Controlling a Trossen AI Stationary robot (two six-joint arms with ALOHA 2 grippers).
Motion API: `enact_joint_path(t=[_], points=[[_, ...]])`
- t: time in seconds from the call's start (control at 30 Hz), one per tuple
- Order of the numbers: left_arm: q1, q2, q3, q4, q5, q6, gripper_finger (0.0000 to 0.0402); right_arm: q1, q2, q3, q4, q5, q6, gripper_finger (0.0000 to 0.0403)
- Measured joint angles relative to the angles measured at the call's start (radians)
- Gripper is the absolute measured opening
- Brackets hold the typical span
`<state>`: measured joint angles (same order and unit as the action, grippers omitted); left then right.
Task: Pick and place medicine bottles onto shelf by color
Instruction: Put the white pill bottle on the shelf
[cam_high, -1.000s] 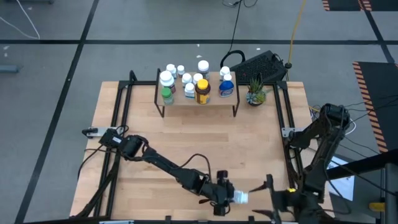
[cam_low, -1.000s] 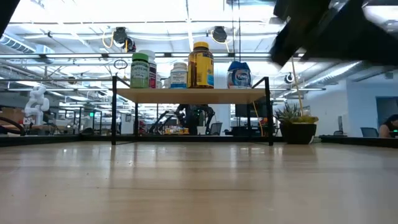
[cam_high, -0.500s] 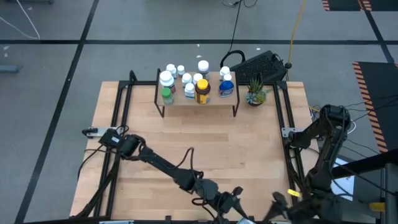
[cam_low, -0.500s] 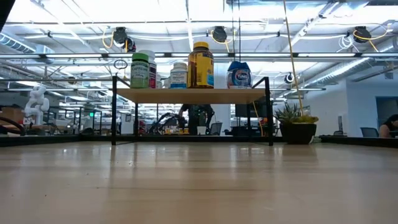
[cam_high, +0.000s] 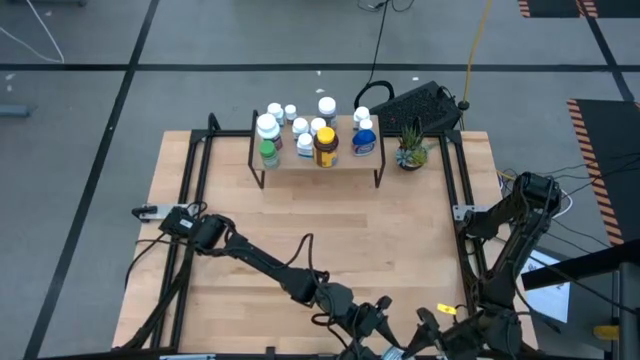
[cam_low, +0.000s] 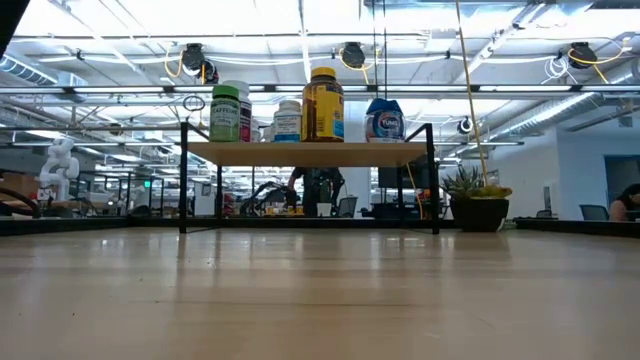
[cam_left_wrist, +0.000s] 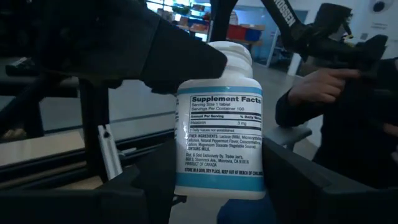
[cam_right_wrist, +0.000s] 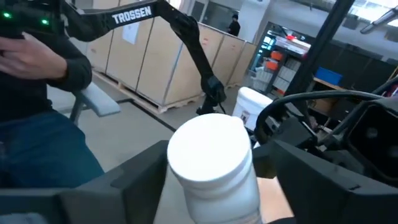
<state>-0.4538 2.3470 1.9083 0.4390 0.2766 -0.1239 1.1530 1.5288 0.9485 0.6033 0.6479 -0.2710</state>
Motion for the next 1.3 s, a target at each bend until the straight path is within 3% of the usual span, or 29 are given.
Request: enact_joint_path(t=[0.27,0.53,0.73,0.87,1.1,1.3], points=[[0.000,0.000,0.000,0.002,0.013,-0.027,0.0221,0.000,0.000,0.000,-0.006,-0.006,-0.004,0.0162],[-0.006,0.000,0.000,-0.064,-0.089,-0.070,0.0239,0.000,0.000,-0.001,-0.020,0.004,0.037,0.0178],[-0.001,-0.001,0.000,-0.113,-0.148,-0.057,0.0303,-0.001,0.000,-0.001,-0.040,0.012,0.062,0.0169],[0.010,-0.046,0.001,-0.275,-0.188,-0.018,0.0348,-0.001,-0.003,-0.001,-0.070,0.087,0.077,0.0168],[0.012,-0.129,0.001,-0.543,-0.374,-0.001,0.0375,-0.029,-0.048,-0.001,-0.220,0.193,0.177,0.0170],[-0.015,-0.171,0.000,-0.658,-0.632,0.012,0.0376,-0.080,-0.135,-0.001,-0.313,0.203,0.181,0.0170]])
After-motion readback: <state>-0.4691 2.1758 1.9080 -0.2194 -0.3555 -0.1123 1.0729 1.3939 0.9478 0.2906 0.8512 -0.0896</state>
